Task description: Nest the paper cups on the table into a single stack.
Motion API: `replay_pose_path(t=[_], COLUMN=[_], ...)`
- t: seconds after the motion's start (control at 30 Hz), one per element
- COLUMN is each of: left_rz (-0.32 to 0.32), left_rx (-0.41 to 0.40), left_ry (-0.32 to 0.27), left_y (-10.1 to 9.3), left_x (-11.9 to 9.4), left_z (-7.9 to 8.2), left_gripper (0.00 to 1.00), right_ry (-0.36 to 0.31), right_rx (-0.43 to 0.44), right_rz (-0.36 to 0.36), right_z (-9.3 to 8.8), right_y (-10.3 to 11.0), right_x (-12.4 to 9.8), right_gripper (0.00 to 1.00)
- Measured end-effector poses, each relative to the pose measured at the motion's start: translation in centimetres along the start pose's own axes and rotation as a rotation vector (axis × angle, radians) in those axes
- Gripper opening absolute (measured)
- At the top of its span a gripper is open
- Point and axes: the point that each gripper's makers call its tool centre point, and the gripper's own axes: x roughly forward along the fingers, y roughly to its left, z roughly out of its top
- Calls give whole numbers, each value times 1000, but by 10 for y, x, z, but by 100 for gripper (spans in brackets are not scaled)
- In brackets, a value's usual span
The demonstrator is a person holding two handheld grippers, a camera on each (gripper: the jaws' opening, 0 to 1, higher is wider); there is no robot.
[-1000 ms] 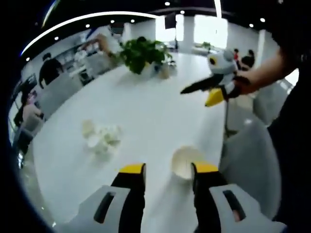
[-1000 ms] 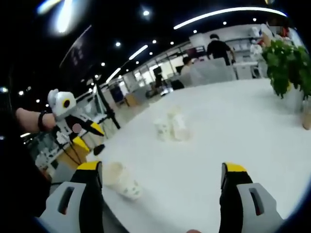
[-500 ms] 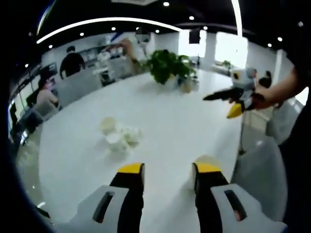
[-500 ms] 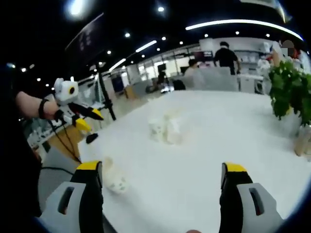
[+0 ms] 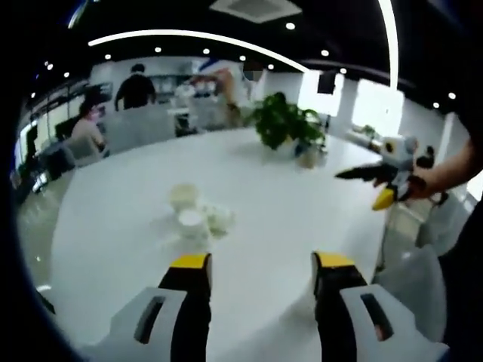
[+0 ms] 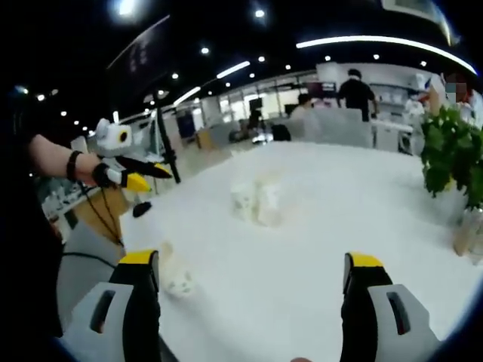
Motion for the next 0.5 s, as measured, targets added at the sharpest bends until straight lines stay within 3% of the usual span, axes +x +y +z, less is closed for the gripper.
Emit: replay_pose_path(t=[0.17, 0.5], left_rz=[-9, -2], left_rx=[-70, -101], left_ry=[-74, -112], left_y=[1, 8], left_x=[1, 3], left_z=[6, 6], left_gripper=[59, 73], right_ry=[-1, -2], right_rx=[3, 20], right_rz=[4, 3], right_z=[4, 8], right_y=[-1, 2], right_x=[0, -1], right_gripper=[100, 100])
